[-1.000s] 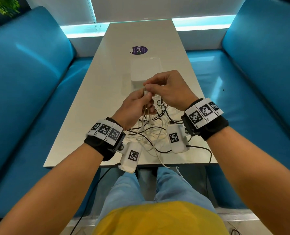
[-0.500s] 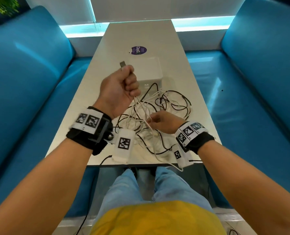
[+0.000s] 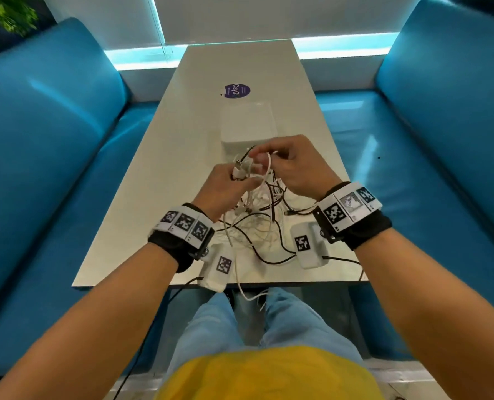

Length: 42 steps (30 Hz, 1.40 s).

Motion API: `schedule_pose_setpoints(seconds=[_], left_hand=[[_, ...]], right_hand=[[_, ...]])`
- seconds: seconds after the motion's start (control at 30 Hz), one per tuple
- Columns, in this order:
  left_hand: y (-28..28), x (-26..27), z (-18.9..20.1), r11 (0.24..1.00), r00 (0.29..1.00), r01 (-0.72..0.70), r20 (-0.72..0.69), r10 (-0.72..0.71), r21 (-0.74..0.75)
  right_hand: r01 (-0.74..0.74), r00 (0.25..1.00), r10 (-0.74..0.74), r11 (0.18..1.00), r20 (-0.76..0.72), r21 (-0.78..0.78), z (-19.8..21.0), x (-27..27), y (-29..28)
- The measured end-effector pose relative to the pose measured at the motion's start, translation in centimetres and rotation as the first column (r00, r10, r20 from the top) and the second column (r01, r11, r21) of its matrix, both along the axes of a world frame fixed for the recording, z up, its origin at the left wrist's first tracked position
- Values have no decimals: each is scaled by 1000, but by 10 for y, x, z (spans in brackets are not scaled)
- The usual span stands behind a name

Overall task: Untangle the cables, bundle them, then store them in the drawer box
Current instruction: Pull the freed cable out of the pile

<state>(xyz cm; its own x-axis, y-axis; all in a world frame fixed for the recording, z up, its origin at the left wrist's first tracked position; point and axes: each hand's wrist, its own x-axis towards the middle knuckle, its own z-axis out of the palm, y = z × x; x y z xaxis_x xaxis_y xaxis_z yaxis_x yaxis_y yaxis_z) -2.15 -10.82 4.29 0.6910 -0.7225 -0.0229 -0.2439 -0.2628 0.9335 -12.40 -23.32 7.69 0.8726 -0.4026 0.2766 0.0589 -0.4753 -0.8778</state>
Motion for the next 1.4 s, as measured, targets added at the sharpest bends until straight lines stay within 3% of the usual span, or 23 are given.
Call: schedule_pose_setpoints(seconds=[0.1,0.2,0.3,0.4,0.6,0.73,0.8,0.9,0.97,1.03,1.13,1.23,1.3,1.4], left_hand=[[-2,-1,-5,999,998,-33,60,34,-8],[0,-3,2,998,1000,-21,2,21,-58],[6,6,7,987,983,-88,-170,65,-133],[18,13,12,979,972,-87,-233,43,-184],[33,24,29,950,959,-96,-284,8,-296],[34,25,35,942,967,-76,-253,-10,-326],[31,23,35,939,972,-60,-233,-22,-338],[26,19,36,921,965,-60,-259,-45,-384],[26,21,33,901,949,-49,-302,-93,-431],[28,25,26,900,951,3,-277,-137,-436],[29,24,8,973,985,137,-73,-153,-186],[25,16,-12,975,965,218,135,-223,50],[22,15,-21,979,966,186,168,-197,80],[20,23,-23,996,991,38,126,-47,75]], right_hand=[[26,995,-28,999,95,31,8,-3,7],[58,990,-66,996,121,73,-2,-4,9],[5,989,0,999,-146,37,-32,0,5],[-148,911,113,987,-396,-59,-66,3,2],[-3,843,-100,981,-528,-192,-75,5,-21],[108,923,-168,976,-347,-187,-54,7,-14],[24,973,-36,998,-226,-52,-34,6,-3],[-206,948,191,978,-256,-32,-12,6,9],[-214,948,183,972,-262,-94,-10,8,13],[-129,976,110,987,-190,-94,-8,8,12],[-79,995,79,997,-58,3,4,2,10],[-105,994,103,993,45,60,16,-2,11],[-99,991,92,993,95,62,18,-3,14],[-37,995,28,994,93,100,5,-1,14]])
